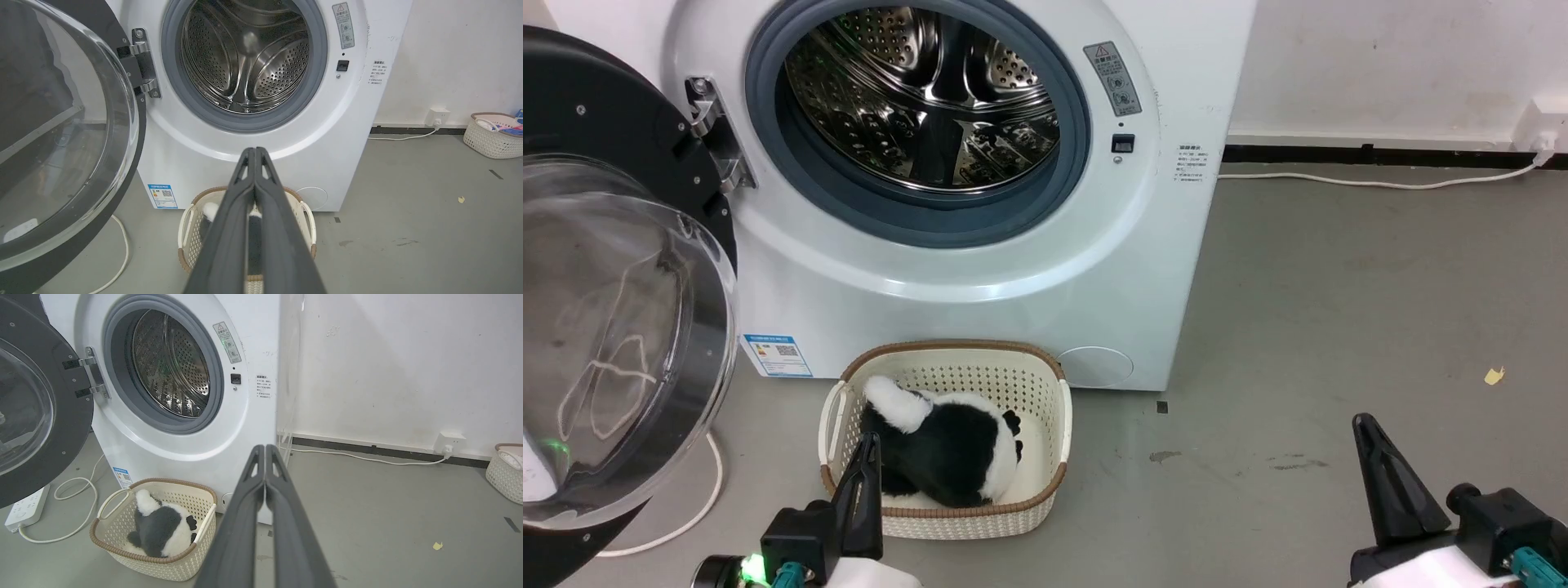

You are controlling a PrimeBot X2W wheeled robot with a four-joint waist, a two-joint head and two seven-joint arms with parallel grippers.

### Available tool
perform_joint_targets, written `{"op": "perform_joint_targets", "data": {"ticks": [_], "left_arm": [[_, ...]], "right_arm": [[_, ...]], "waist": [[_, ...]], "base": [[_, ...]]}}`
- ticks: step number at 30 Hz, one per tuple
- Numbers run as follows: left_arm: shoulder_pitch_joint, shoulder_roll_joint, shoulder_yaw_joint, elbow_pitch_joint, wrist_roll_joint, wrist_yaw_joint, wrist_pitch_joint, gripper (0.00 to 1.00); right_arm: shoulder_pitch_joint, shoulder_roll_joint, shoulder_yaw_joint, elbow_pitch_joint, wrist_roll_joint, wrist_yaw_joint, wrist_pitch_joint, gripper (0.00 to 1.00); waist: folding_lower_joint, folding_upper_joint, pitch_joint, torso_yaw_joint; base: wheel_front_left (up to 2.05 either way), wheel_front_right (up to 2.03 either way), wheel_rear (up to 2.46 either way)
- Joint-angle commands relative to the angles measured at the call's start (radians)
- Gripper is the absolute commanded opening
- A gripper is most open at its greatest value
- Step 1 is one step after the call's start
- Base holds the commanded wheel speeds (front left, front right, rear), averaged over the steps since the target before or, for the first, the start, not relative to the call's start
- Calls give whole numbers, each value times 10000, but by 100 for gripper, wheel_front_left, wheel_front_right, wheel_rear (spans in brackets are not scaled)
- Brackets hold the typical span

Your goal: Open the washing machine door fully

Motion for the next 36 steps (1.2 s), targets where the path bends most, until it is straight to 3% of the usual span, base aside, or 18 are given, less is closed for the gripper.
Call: {"op": "perform_joint_targets", "data": {"ticks": [1, 36], "left_arm": [[-96, -66, 62, -61, 112, -50, 94, 0], [-221, -367, 813, -298, 737, -631, 909, 0]], "right_arm": [[-112, 11, 33, -34, -106, 2, 90, 0], [-311, 26, 213, -80, -312, 4, 911, 0]], "waist": [[0, -1, -1, -4], [0, -1, -33, -103]], "base": [[0, 0, 0], [0, 0, 0]]}}
